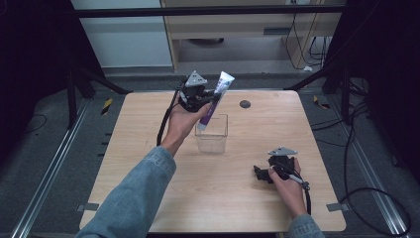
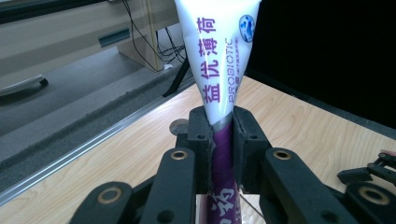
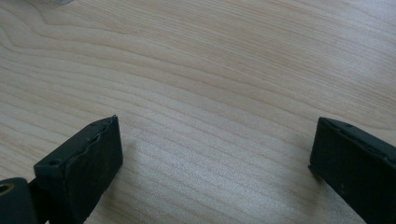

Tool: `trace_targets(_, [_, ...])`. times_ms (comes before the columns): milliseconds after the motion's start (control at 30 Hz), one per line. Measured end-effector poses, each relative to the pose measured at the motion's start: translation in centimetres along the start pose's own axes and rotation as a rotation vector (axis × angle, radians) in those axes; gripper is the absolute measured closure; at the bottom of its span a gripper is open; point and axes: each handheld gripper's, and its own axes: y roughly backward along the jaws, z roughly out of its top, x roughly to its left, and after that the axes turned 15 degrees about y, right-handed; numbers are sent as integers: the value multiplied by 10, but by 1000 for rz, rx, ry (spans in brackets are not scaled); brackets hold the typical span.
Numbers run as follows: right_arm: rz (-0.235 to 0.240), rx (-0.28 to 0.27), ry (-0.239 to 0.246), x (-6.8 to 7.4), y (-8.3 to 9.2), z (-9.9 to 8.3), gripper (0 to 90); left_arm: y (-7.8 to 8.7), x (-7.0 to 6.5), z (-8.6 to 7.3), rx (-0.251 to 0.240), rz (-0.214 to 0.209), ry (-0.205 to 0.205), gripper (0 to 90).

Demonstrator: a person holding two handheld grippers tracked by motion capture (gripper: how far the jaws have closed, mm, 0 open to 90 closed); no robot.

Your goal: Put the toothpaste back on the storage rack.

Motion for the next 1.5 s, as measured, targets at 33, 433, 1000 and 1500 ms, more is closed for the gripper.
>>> trace_targets(33, [0,0,0,0,0,0,26,-2,0,-2,-1,-1,3,788])
trace_targets(433, [-1,-3,4,0,0,0,26,-16,9,-17,6,-4,17,787])
trace_targets(1000, [0,-3,1,0,0,0,26,-20,19,-29,3,-5,42,786])
trace_targets(1500, [2,-4,-3,0,0,0,26,-26,22,-40,22,-1,41,785])
